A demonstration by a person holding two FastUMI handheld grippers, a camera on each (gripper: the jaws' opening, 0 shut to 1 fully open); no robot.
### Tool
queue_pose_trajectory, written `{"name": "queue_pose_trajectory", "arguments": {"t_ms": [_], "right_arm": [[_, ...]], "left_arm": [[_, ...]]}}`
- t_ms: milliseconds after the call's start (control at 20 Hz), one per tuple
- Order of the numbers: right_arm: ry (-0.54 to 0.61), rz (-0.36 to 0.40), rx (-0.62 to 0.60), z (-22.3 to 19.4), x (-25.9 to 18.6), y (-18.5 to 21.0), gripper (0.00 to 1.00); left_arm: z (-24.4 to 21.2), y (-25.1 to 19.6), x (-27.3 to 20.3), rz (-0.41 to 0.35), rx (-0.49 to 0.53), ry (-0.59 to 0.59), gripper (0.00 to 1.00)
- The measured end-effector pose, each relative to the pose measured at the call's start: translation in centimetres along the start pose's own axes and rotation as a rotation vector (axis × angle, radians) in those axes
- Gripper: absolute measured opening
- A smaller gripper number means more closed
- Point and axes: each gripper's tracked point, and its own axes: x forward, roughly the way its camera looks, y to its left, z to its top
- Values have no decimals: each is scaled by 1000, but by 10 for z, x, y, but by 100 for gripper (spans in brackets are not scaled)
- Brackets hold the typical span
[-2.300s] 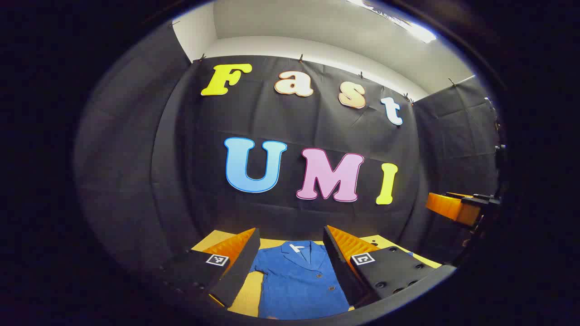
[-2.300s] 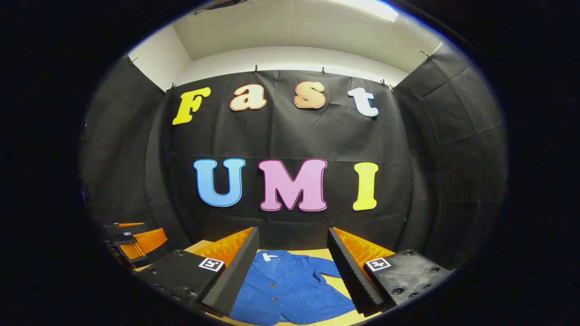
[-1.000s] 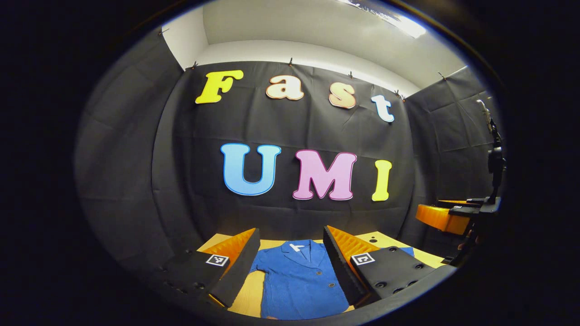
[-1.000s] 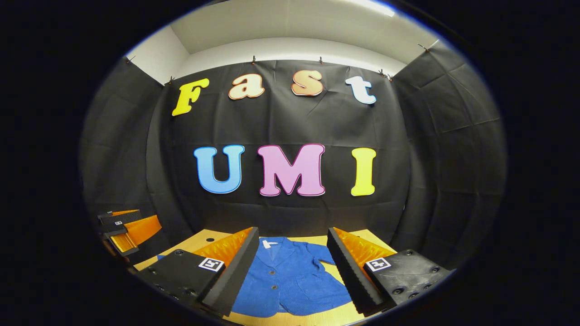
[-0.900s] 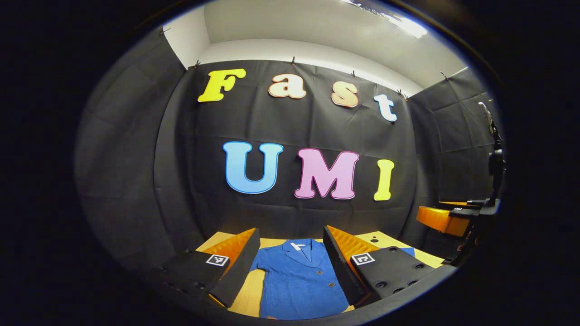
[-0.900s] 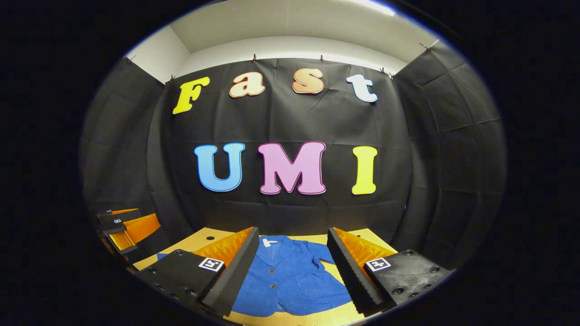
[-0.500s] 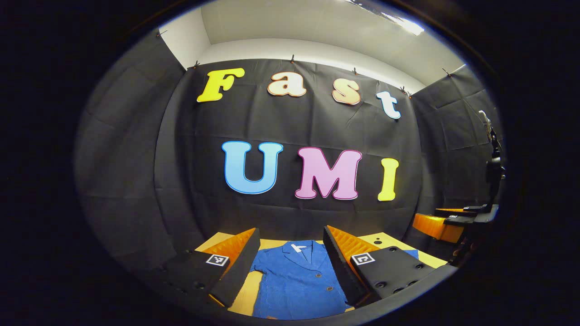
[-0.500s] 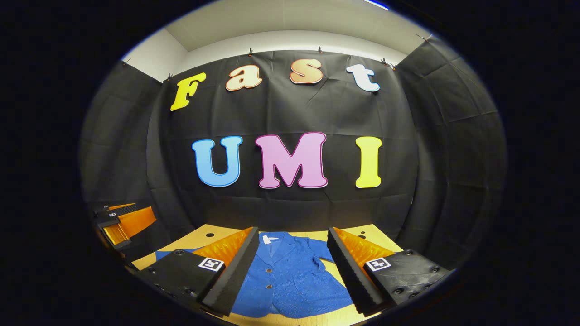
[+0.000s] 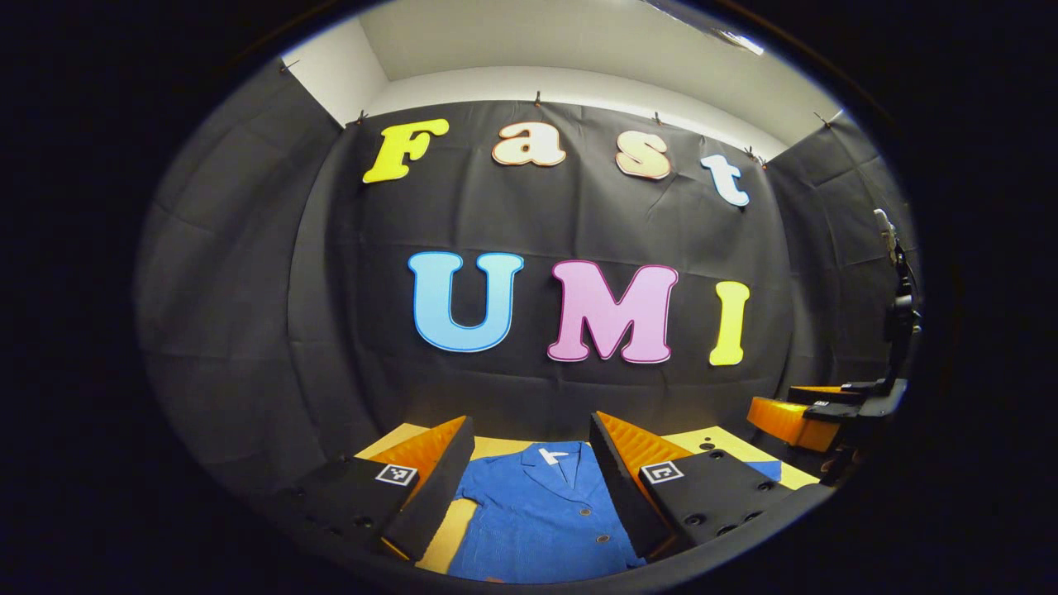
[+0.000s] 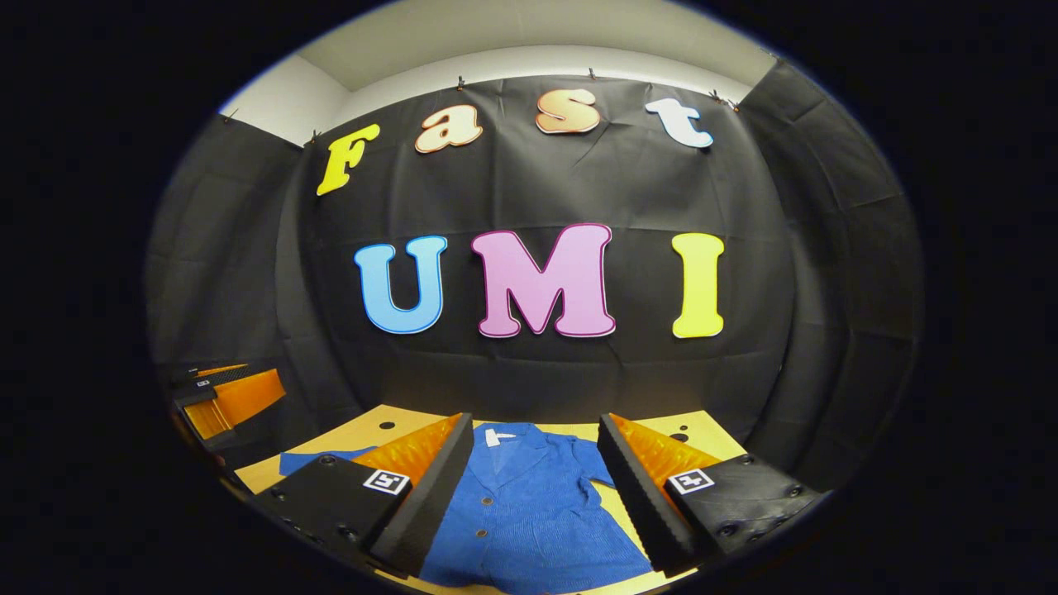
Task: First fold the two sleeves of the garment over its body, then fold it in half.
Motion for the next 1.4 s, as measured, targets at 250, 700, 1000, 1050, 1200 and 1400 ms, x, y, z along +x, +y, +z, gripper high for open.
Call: {"name": "queue_pose_trajectory", "arguments": {"t_ms": [250, 700, 1000, 1050, 1200, 1400], "right_arm": [[74, 35, 26, -29, 44, -14, 97], [290, -90, 9, -122, 121, -95, 97], [396, -292, 30, -174, 131, -190, 98], [411, -320, 26, -181, 129, -205, 98], [447, -394, 20, -199, 126, -245, 98], [533, -502, 48, -229, 115, -297, 98]], "left_arm": [[-10, -12, 19, 31, 42, 25, 81], [-27, -15, 40, 83, 85, 90, 81], [-30, -26, 56, 69, 110, 117, 81], [-30, -29, 59, 63, 111, 120, 80], [-33, -42, 69, 31, 106, 129, 81], [-38, -65, 81, -20, 100, 137, 81]]}}
